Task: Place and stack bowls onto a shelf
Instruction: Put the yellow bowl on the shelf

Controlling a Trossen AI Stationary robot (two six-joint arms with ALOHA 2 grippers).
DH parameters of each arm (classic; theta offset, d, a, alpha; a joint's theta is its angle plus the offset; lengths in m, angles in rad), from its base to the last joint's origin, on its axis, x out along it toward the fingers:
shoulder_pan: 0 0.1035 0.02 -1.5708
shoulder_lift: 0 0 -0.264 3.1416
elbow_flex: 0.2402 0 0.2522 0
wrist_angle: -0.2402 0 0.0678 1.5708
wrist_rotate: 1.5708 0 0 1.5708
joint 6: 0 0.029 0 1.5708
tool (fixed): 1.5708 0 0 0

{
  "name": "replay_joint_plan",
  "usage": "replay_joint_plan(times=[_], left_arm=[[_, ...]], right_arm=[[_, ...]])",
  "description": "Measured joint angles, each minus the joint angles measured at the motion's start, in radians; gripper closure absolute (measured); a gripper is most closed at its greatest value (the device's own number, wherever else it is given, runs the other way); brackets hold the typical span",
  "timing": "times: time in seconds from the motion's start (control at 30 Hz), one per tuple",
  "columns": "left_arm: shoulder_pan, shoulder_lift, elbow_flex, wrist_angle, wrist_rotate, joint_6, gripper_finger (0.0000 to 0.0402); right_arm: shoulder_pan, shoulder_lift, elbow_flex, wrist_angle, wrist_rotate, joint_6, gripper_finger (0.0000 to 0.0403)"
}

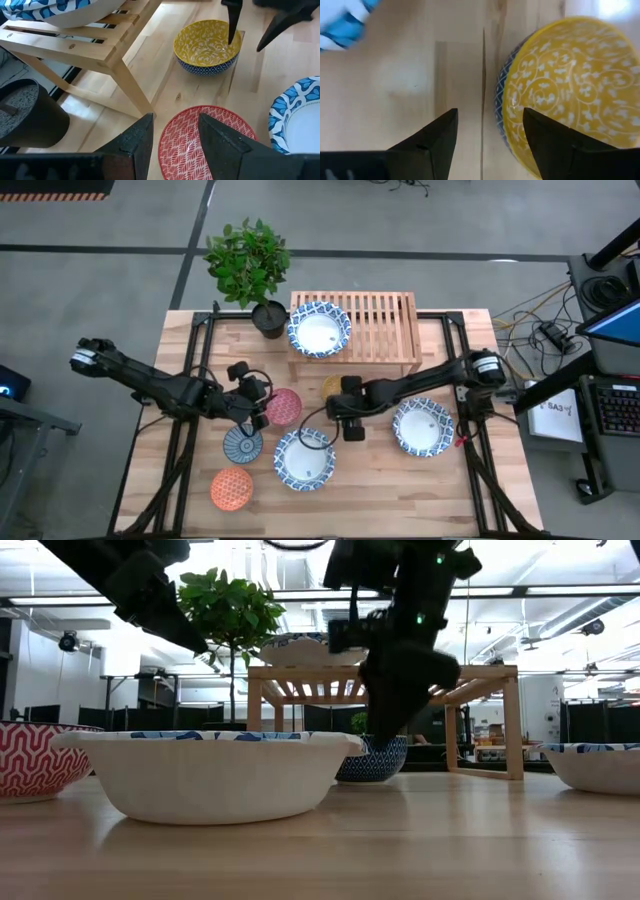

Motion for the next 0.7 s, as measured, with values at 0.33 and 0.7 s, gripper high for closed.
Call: replay_joint_plan(times=[0.33,0.7], left_arm=[[0.000,0.000,-0.005,-0.001,-0.001,0.005,0.0263],[0.000,0.000,-0.005,0.001,-0.003,0.008,0.0263]], right_arm=[[-0.003,0.021,-0.001,0.009,0.008,-0.010,0.0253],[-0.003,0.014,-0.001,0.025,0.006,-0.013,0.0367]])
